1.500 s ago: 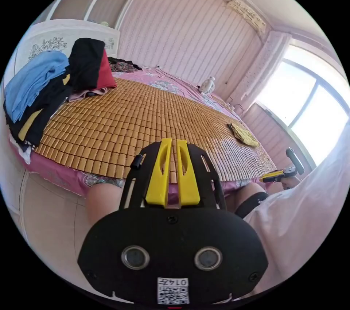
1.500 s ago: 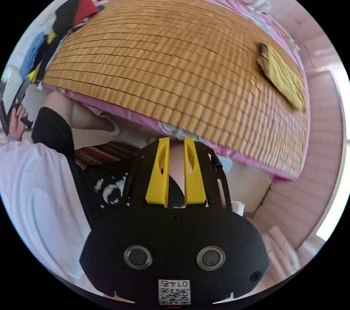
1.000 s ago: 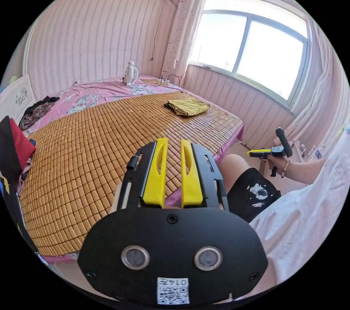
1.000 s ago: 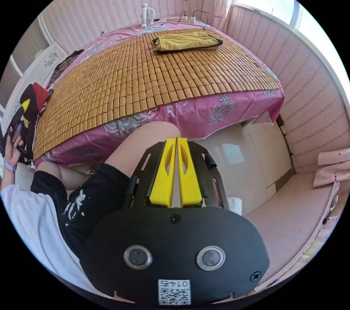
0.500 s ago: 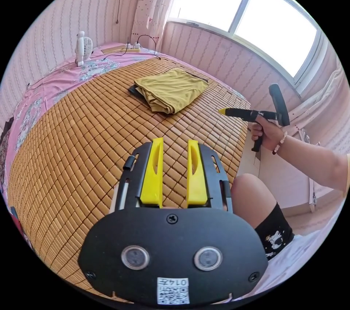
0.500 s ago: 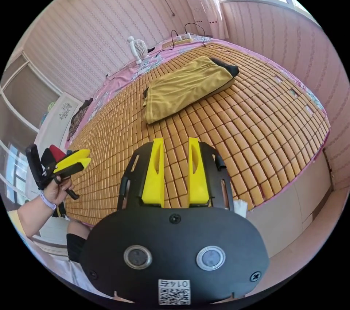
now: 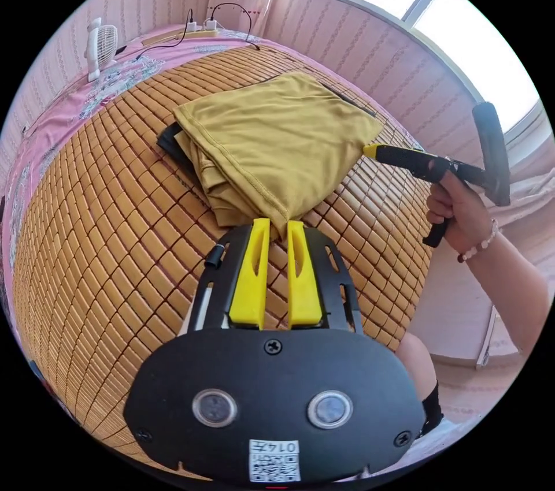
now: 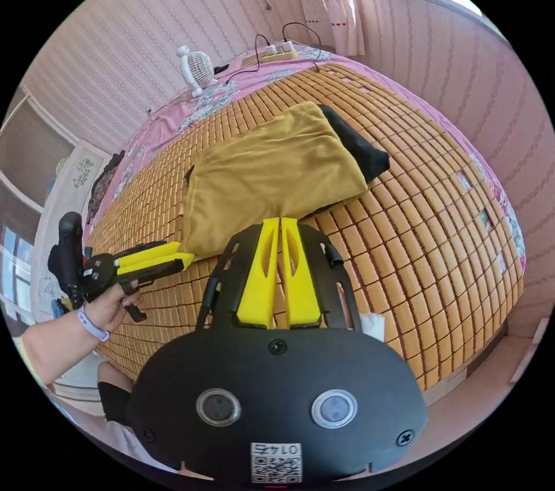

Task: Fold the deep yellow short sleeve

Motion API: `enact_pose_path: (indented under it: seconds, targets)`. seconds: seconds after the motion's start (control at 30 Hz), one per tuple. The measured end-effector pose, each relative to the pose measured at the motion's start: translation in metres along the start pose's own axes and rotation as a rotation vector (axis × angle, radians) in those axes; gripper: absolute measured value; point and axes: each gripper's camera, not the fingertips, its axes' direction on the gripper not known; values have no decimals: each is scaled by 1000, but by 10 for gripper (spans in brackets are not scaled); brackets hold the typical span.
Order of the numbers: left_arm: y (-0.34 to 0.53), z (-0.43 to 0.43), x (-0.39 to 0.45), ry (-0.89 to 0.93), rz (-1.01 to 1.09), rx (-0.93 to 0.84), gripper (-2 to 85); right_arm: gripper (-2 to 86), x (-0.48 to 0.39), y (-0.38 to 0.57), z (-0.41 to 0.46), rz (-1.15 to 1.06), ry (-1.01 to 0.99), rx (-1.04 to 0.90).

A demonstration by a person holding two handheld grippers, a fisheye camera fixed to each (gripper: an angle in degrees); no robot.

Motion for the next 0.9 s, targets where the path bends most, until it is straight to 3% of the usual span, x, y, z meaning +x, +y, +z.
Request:
enact_pose_path:
  seconds: [0.17, 0.3, 0.47, 0.63, 0.77, 0.9]
  targets:
    - [25, -71, -4, 14, 99, 145, 27, -2, -41, 4, -61, -148, -89, 124]
    - [69, -140, -30, 37, 34, 286, 17, -3, -116, 4, -104, -269, -230, 177]
    - [194, -265, -75, 21, -95, 518, 9, -3, -225, 17, -136, -385, -435, 211]
    - [303, -357, -68, -76, -53, 674, 13, -2, -322, 70, -155, -481, -641, 292]
    - [368, -365, -54, -53, -17, 653, 33, 1, -341, 119, -140, -527, -585, 282]
    - [413, -318, -67, -57, -153, 550, 44, 19, -333, 183, -75, -455, -297, 108]
